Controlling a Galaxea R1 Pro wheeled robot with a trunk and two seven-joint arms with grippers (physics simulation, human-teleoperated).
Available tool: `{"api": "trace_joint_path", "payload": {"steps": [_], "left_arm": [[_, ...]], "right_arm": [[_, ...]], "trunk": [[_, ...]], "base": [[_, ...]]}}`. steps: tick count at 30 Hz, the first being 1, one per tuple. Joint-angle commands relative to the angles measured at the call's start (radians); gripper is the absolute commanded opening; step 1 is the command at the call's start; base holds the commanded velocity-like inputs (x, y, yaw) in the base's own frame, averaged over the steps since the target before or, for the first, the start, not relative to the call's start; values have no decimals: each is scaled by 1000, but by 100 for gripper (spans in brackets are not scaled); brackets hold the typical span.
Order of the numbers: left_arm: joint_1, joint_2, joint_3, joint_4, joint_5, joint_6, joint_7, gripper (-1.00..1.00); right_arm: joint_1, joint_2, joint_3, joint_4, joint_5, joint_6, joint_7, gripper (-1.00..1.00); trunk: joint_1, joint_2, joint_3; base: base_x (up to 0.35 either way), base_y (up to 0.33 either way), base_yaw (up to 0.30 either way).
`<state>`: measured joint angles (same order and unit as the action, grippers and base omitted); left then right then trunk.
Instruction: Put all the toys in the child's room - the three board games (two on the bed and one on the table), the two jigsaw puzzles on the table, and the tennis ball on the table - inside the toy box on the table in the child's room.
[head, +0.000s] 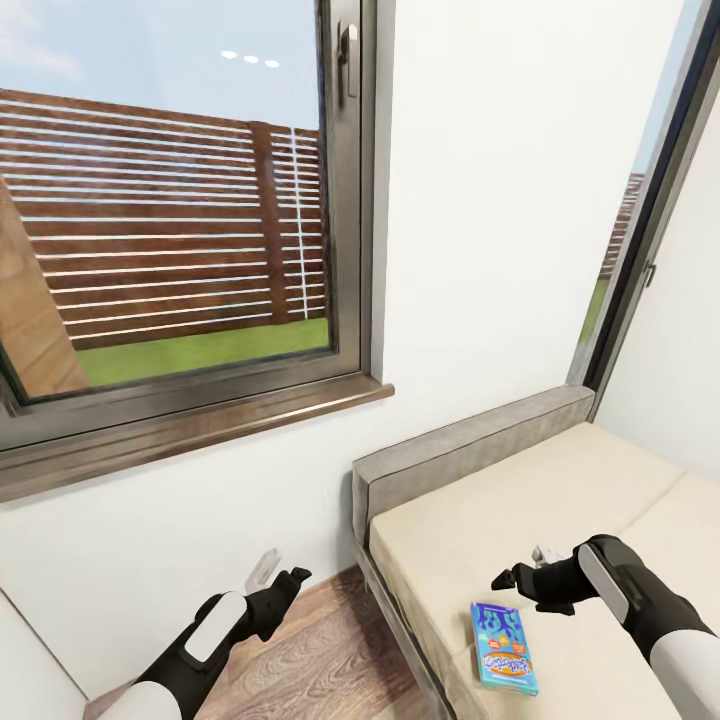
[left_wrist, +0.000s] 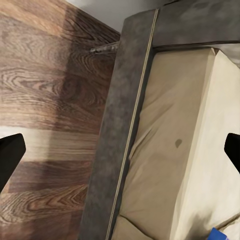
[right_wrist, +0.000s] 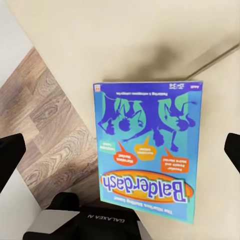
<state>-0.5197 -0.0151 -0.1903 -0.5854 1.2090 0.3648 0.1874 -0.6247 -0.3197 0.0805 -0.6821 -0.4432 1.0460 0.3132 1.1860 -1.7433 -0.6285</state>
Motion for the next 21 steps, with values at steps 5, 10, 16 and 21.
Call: {"api": "trace_joint_path", "payload": {"steps": [5,10,16,21], "left_arm": [[0,1,-3,-2,11,0,9,100],[0,1,-3,-2,11,0,9,100],[0,1,-3,-2,12,0,9,100],[0,1,-3,-2,12,0,9,100]], "right_arm": [[0,-1,4,-1,9,1,10,100],[0,-1,4,0,10,1,10,100],[0,-1,3,1,10,1,10,100],[0,-1,3,1,9,1,10,100]], "trunk": [[15,-29,-14],[34,-64,-29],[57,-106,-48],[77,-141,-64]], "base": [[0,0,0],[0,0,0],[0,0,0],[0,0,0]]}}
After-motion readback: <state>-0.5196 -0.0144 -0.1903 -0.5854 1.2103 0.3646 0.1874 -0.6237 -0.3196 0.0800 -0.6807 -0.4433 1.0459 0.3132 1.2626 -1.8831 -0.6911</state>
